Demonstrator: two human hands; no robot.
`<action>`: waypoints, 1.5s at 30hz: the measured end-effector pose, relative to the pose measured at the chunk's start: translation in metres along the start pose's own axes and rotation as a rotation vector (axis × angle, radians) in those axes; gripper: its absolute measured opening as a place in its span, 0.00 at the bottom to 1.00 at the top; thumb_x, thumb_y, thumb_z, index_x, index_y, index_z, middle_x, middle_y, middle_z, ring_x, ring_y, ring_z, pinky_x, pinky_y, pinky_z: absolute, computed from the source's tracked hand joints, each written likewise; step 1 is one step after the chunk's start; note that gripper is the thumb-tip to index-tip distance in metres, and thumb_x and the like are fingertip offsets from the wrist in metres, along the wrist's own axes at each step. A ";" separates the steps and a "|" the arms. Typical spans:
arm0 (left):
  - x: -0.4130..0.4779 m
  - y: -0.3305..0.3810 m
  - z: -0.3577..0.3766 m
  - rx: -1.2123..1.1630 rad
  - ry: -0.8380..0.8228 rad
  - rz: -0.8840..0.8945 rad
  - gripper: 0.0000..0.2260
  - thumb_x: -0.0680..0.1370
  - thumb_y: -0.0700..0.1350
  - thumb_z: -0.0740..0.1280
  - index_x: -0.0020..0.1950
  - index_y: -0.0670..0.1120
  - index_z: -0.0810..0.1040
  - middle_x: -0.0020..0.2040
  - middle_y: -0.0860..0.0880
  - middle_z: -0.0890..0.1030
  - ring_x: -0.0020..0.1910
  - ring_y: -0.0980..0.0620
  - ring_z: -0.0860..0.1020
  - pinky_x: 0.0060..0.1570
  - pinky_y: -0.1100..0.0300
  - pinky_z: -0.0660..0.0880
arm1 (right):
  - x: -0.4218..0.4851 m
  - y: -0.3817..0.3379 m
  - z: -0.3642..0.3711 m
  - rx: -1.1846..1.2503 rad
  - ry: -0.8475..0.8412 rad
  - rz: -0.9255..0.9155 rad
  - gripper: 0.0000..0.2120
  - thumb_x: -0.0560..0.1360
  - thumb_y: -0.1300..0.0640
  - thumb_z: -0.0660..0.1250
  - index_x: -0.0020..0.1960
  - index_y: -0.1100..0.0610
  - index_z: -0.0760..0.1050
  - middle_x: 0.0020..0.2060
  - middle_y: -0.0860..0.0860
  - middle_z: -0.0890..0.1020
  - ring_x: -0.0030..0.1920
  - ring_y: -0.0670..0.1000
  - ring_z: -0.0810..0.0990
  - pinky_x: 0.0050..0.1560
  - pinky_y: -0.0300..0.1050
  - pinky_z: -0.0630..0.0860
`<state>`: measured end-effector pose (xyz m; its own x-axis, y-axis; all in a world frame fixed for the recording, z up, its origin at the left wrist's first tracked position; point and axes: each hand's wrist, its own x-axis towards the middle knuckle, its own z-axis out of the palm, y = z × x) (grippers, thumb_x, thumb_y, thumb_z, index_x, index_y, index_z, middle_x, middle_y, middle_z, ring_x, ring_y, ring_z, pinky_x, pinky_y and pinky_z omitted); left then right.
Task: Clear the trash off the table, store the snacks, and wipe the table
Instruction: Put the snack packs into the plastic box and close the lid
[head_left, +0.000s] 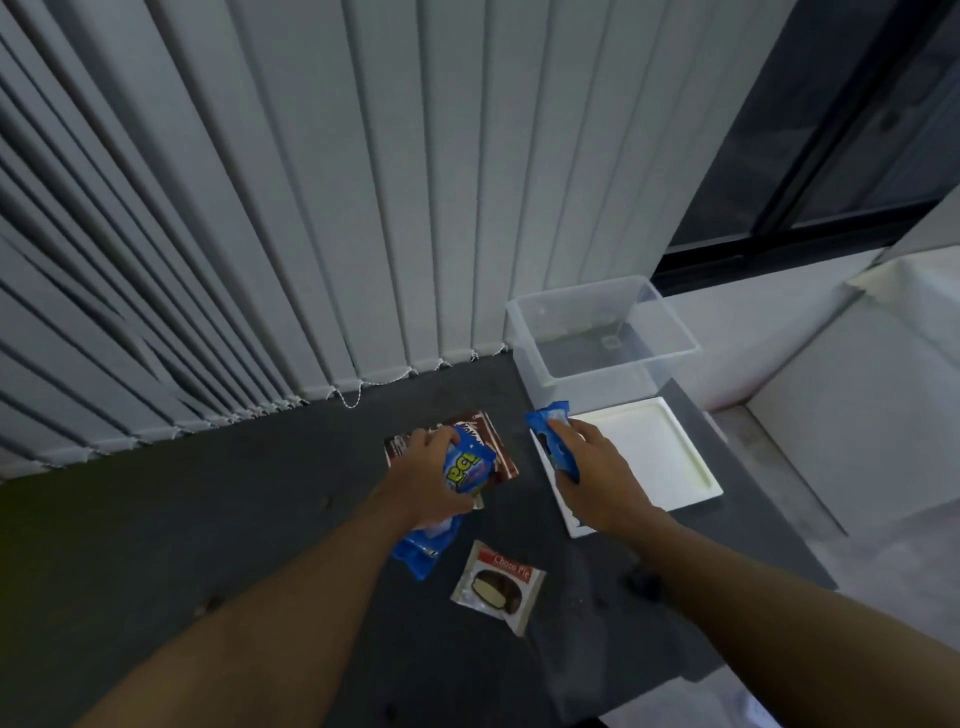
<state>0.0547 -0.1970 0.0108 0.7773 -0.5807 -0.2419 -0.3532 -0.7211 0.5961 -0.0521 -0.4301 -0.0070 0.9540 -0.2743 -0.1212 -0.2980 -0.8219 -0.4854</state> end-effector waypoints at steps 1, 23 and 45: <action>0.006 0.007 -0.002 -0.020 0.032 -0.011 0.32 0.67 0.48 0.79 0.65 0.53 0.67 0.58 0.51 0.67 0.54 0.51 0.76 0.49 0.61 0.76 | 0.004 0.003 -0.007 0.000 0.018 -0.017 0.32 0.80 0.58 0.64 0.79 0.47 0.54 0.77 0.51 0.61 0.71 0.54 0.67 0.71 0.48 0.68; 0.137 0.129 0.009 -0.284 0.377 -0.272 0.32 0.70 0.46 0.79 0.70 0.50 0.67 0.58 0.49 0.68 0.53 0.51 0.76 0.51 0.60 0.74 | 0.208 0.131 -0.134 -0.130 0.109 -0.046 0.28 0.76 0.56 0.63 0.76 0.52 0.64 0.66 0.56 0.71 0.59 0.61 0.75 0.55 0.53 0.78; 0.166 0.125 0.011 -0.341 0.465 -0.397 0.31 0.71 0.44 0.78 0.70 0.51 0.68 0.62 0.49 0.71 0.54 0.53 0.76 0.43 0.69 0.73 | 0.280 0.175 -0.061 -0.564 -0.473 0.103 0.25 0.79 0.52 0.55 0.74 0.62 0.63 0.70 0.63 0.66 0.69 0.64 0.65 0.68 0.58 0.67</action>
<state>0.1339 -0.3877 0.0373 0.9828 -0.0209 -0.1832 0.1273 -0.6421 0.7559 0.1606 -0.6816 -0.0730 0.7948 -0.2237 -0.5641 -0.2368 -0.9702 0.0511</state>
